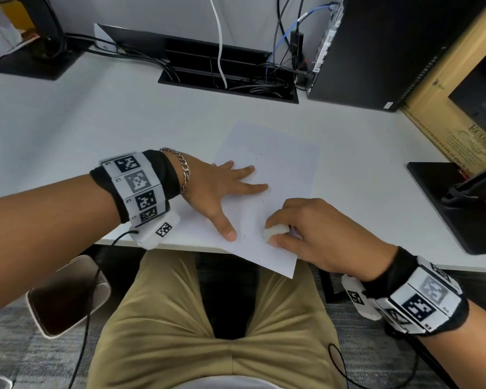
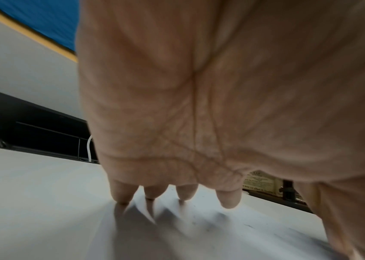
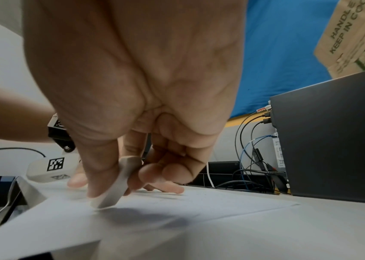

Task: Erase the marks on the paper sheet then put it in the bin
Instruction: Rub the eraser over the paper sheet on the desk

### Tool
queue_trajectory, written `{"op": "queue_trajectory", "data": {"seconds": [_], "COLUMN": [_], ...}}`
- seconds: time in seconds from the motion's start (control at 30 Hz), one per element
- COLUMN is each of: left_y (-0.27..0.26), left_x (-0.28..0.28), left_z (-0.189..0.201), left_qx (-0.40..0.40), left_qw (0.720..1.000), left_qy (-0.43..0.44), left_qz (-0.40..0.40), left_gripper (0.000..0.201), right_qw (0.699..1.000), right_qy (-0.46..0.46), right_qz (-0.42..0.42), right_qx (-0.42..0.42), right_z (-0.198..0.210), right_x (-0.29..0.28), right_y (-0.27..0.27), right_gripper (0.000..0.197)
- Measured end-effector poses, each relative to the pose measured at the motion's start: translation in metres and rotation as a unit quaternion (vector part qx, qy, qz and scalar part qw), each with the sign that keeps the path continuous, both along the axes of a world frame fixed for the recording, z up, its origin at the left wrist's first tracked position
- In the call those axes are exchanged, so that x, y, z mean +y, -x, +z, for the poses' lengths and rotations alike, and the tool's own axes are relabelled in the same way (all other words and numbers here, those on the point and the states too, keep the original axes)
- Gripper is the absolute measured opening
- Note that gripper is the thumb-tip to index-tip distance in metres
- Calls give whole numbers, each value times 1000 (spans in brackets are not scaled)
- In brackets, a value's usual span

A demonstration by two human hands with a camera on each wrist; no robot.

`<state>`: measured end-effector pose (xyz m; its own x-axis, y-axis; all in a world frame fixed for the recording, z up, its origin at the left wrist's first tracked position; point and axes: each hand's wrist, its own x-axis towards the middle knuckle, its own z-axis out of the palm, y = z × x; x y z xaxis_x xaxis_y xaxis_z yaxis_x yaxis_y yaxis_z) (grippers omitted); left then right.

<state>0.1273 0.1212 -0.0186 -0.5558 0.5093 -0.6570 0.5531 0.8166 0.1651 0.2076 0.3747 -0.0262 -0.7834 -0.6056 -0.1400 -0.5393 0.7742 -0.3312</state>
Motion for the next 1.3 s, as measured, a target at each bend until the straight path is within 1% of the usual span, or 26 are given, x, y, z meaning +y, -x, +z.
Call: {"op": "queue_trajectory", "data": {"seconds": [0.1, 0.2, 0.27, 0.37, 0.5, 0.7, 0.87, 1.03, 1.13, 1.3], "left_y": [-1, -1, -2, -1, 1, 2, 2, 1, -2, -7], "left_x": [6, 8, 8, 7, 8, 7, 7, 9, 9, 8], "left_z": [-3, -3, -2, -3, -9, -8, -8, -4, -4, -11], "left_qx": [13, 23, 18, 27, 40, 29, 30, 23, 14, 27], "left_qw": [1000, 999, 999, 999, 998, 999, 998, 999, 1000, 998], "left_qy": [10, 13, 13, 18, 31, 23, 32, 24, -14, -51], "left_qz": [-13, -31, -33, -39, -41, -37, -34, -30, -14, 2], "left_gripper": [120, 122, 119, 122, 131, 128, 133, 130, 123, 124], "right_qw": [1000, 999, 997, 995, 991, 990, 985, 994, 996, 995], "right_qy": [9, 25, 27, -3, -62, -37, -92, -15, -5, 1], "right_qz": [14, 44, 68, 97, 116, 134, 144, 105, 88, 101], "right_qx": [-6, -14, -23, -7, -5, 26, 4, -14, -9, -3], "right_z": [4, 5, 1, -2, 4, 0, 5, 9, 7, -3], "right_x": [-11, -28, -38, -39, -20, -40, -22, -20, -26, -40], "right_y": [8, 19, 23, 25, 25, 36, 27, 30, 31, 28], "right_gripper": [25, 22, 20, 21, 22, 19, 25, 22, 23, 21]}}
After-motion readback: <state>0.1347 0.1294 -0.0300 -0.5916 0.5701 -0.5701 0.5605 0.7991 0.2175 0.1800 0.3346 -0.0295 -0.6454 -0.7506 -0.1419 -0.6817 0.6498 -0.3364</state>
